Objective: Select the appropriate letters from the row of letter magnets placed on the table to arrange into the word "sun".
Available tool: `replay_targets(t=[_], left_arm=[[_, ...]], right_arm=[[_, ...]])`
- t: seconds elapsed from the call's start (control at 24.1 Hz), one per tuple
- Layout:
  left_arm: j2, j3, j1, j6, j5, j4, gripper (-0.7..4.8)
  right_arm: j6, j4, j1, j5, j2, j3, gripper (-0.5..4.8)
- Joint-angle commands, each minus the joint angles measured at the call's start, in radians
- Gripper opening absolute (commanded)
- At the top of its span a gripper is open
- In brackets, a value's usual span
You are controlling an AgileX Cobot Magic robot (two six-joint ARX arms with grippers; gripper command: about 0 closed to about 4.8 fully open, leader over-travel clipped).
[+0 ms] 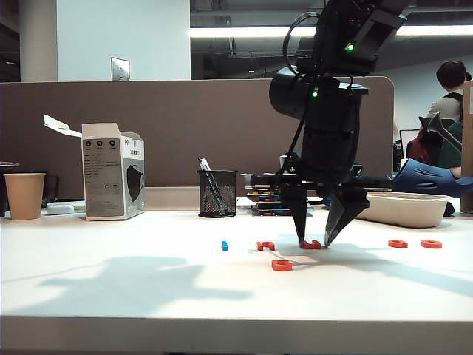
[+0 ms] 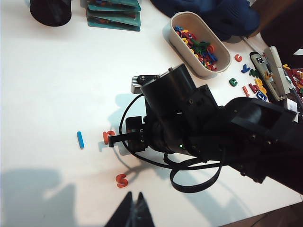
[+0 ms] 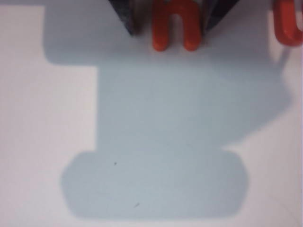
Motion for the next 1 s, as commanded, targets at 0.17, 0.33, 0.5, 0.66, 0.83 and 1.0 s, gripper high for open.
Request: replay_targets(t=[0.17, 0.33, 0.5, 0.66, 0.83, 1.0], left_arm=[[-0.004, 0.005, -0.001, 0.001, -0.004, 0.007, -0.05], [-0.004, 0.005, -0.001, 0.001, -0.004, 0.007, -0.05], [-0.004, 0.005, -0.001, 0.001, -0.004, 0.007, -0.05], [-0.004, 0.005, -0.001, 0.001, -0.004, 0.007, -0.05], [-0.004, 0.005, -0.001, 0.001, -0.004, 0.007, -0.05], [-0.004, 0.005, -0.001, 0.001, -0.004, 0.007, -0.05]], right_arm=[[0.008, -0.028, 0.003, -0.019, 0.005, -0.005, 1.38], [0.008, -0.028, 0.003, -0.019, 0.005, -0.005, 1.34], [0.008, -0.028, 0.003, -0.018, 0.005, -0.005, 1.33], [0.008, -0.027, 0.003, -0.018, 0.005, -0.005, 1.13], [0.008, -0.027, 0.003, -0.018, 0.005, -0.005, 0.82], [0.008, -0.021, 0.003, -0.018, 0.005, -0.005, 0.85]])
